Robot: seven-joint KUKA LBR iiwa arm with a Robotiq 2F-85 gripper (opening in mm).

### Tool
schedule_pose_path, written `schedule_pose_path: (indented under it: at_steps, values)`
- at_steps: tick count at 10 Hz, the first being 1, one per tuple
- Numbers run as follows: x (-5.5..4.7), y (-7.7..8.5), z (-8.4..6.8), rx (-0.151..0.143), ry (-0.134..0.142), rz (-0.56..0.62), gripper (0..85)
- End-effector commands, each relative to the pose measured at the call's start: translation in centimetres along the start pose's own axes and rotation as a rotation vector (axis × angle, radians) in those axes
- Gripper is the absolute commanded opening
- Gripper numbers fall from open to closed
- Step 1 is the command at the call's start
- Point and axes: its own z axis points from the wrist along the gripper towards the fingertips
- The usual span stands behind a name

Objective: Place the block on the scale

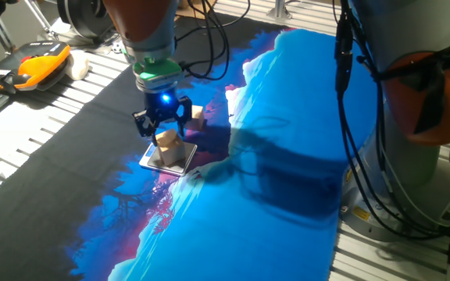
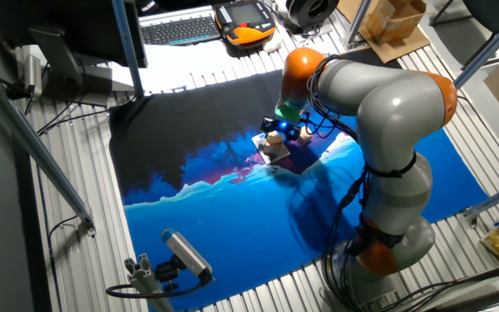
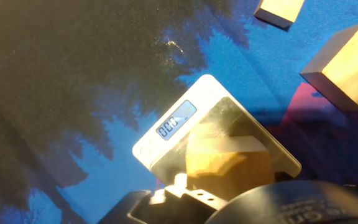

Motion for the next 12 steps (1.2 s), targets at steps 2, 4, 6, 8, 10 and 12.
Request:
schedule_pose_path:
  at_steps: [2,4,6,8,10,12]
  values:
    - [-0.1,-0.3,-0.5,0.023,-0.012,-0.011,68.0]
    - [-0.3,-1.0,-2.9,-0.013,0.034,-0.012,68.0]
    - [-0.2,-1.2,-4.2,0.009,0.024,-0.077,51.0]
    - [-0.8,-2.3,-5.3,0.046,0.033,-0.266,17.0]
    - [-1.4,-3.7,-6.5,0.065,0.035,-0.440,0.0]
    - [-0.9,-5.2,-7.4,0.148,-0.033,-0.561,0.0]
